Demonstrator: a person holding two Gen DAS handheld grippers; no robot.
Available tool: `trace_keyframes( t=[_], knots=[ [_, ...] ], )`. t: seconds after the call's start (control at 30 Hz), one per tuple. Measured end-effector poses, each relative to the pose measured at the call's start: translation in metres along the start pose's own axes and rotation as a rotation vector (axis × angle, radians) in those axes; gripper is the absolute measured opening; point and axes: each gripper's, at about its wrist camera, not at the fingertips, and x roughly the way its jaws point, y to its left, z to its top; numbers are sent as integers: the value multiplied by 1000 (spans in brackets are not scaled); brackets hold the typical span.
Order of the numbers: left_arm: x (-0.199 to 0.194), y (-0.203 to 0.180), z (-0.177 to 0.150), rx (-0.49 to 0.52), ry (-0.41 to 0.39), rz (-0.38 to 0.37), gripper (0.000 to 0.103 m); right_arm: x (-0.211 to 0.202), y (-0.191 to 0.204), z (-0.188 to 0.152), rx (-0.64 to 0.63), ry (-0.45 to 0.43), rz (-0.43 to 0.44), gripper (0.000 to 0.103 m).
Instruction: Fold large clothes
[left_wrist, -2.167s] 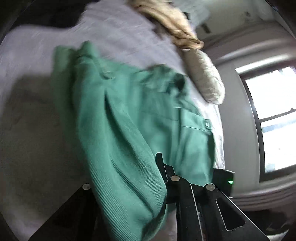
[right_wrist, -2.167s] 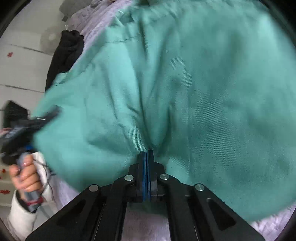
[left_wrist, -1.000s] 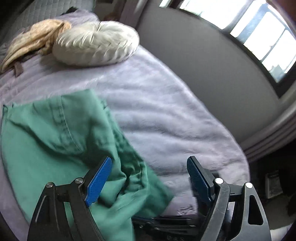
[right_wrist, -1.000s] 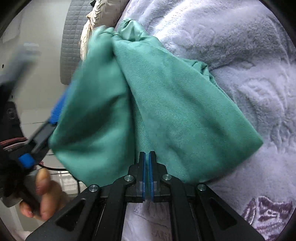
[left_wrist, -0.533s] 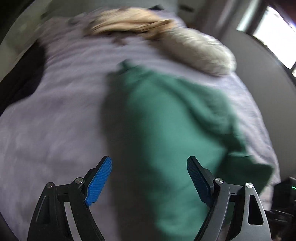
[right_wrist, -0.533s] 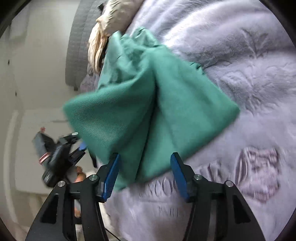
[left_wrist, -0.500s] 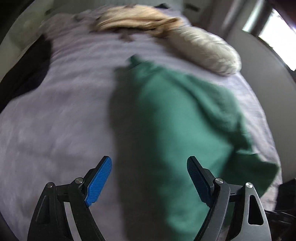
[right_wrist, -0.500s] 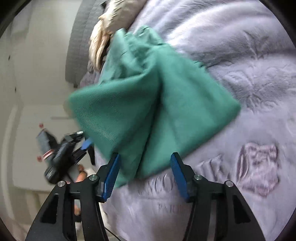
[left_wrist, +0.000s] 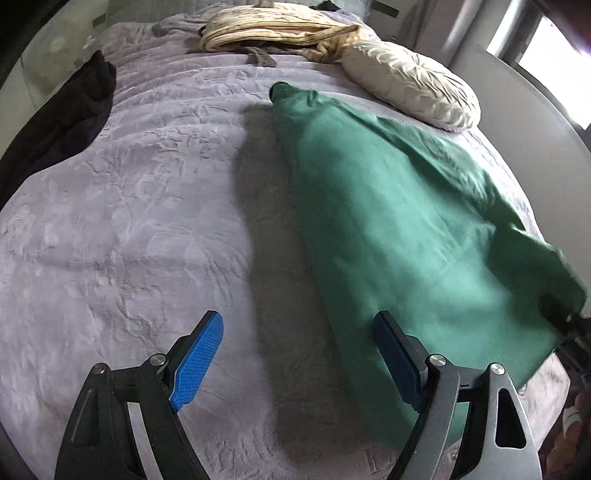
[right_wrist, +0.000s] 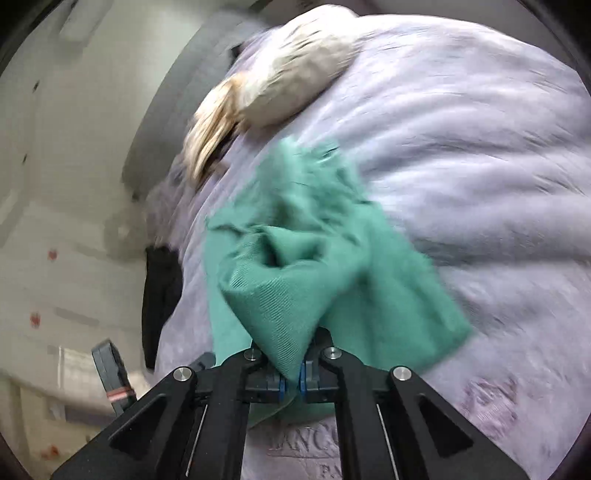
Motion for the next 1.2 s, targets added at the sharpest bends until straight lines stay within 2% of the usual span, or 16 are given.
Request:
trace_keyframes(
  t=[0.1,0.13,0.2,0.23,0.33,0.43,0.47,0.53,0.57,0.63,0.8,0.87,0.9,1.03,1.13,1.2],
  knots=[
    [10,-1,-6,6,4,3,87,-7,-51,-24,167,23,-68,5],
    [12,-1,-7,11,5,16,95,-6,-65,-29,218,44,-71,5],
    [13,0,-8,13,3,31,96,-1,-92,-41,335,97,-32,5],
    [12,1,-8,12,5,29,96,-5,-93,-41,344,106,-22,6],
    [5,3,-4,5,20,29,96,-30,-79,-35,246,116,-56,12],
    [-3,1,-3,6,24,3,96,-62,-44,-22,48,92,-63,16],
    [-5,-1,-3,10,25,-8,96,-68,-32,-16,-5,89,-66,23],
    [-5,-8,-6,29,36,-23,96,-62,-9,7,-104,94,-72,70],
    [-4,-12,-8,41,43,-21,96,-55,1,19,-138,85,-76,70],
    [2,-17,-14,45,64,-9,96,-35,19,43,-196,96,-79,68],
    [3,-13,-19,-38,80,-35,96,43,39,90,-283,159,-125,64],
    [2,-13,-19,-47,84,-29,96,68,42,97,-323,198,-154,31],
    [1,-14,-18,-47,86,-29,96,79,45,102,-343,221,-173,6],
    [0,-20,-18,-28,82,-32,96,84,46,109,-372,205,-196,5],
    [7,-25,-20,-12,94,-26,96,100,22,111,-345,240,-234,5],
    [12,-27,-24,14,87,-14,101,110,7,112,-326,261,-239,5]
  ],
)
